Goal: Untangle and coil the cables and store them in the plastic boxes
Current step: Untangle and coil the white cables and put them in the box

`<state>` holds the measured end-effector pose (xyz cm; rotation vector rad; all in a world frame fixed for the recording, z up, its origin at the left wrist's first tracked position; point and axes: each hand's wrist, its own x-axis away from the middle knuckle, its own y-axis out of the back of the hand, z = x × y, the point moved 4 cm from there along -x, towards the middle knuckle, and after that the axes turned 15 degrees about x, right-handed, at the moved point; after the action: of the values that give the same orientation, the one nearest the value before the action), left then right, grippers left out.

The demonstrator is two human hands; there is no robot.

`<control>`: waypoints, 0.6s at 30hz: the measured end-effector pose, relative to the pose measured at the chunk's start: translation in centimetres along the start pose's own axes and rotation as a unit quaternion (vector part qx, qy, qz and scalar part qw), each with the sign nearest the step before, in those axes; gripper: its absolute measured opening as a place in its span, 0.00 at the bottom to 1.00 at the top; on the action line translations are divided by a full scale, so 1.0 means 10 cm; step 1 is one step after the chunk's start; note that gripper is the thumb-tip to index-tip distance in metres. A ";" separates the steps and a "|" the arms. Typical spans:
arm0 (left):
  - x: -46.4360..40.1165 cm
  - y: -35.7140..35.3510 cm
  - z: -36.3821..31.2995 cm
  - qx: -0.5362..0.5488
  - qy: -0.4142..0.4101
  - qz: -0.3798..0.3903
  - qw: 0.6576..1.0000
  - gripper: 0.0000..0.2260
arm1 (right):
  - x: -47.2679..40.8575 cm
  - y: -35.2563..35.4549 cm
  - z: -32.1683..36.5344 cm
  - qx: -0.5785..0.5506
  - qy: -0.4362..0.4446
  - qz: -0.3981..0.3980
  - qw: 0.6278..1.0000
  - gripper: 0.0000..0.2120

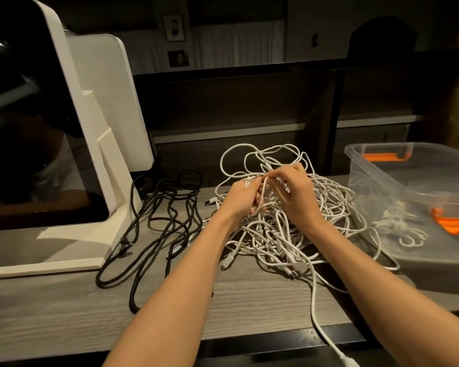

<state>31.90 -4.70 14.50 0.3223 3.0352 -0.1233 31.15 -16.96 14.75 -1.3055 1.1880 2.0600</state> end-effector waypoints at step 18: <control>0.01 0.07 -0.03 0.324 0.085 -0.061 0.940 0.17 | 0.03 -0.10 -0.16 -0.046 -0.115 0.093 0.988 0.03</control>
<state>31.97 -3.96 14.75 0.1864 3.0829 -1.1698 32.55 -17.82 13.79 -0.9929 1.1588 2.3511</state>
